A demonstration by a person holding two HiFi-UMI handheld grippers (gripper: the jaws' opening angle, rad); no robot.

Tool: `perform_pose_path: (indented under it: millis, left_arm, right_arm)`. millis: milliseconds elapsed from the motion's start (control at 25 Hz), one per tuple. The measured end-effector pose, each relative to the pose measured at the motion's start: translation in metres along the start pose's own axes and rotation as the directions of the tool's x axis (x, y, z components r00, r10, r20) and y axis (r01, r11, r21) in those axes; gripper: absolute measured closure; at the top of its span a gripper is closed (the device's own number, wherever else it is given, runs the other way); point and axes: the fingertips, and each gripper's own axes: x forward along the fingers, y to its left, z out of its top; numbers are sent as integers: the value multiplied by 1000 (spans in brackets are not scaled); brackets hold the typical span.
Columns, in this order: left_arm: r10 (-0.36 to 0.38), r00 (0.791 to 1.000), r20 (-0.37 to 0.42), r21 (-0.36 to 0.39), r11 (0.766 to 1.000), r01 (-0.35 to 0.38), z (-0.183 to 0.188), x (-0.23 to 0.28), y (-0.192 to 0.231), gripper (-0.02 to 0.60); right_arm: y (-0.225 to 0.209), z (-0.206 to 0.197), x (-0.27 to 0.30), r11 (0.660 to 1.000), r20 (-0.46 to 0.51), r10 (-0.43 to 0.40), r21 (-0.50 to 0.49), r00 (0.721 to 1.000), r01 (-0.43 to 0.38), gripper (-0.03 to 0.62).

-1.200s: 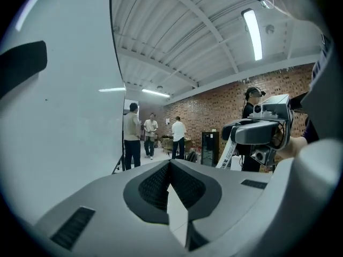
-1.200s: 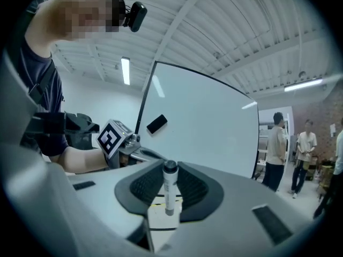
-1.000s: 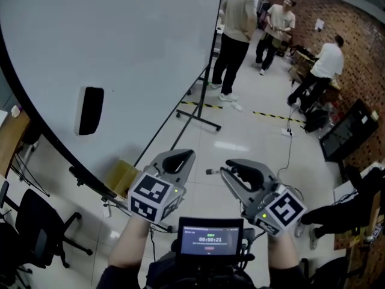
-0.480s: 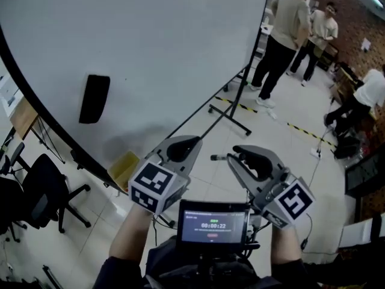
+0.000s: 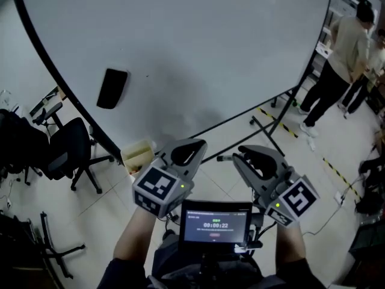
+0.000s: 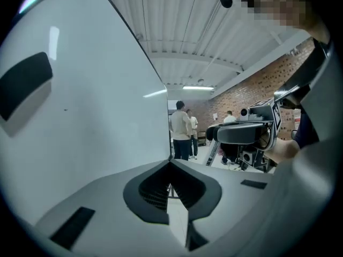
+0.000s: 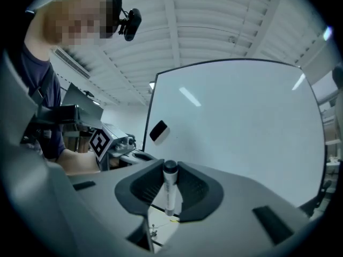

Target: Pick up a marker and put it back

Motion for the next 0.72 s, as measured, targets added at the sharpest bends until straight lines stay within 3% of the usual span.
perform_pose_path:
  millis: [200, 440, 720]
  left_arm:
    - [167, 986, -3, -21, 986, -167, -11, -50, 32, 581]
    - [345, 939, 1, -43, 938, -344, -31, -158, 89, 581]
    - [401, 916, 10, -40, 915, -401, -47, -236, 131, 581]
  right_arm:
    - [20, -4, 39, 989, 8, 146, 4, 989, -146, 501]
    - [87, 5, 120, 964, -7, 265, -30, 964, -265, 500]
    - [142, 9, 182, 964, -14, 255, -75, 967, -255, 500]
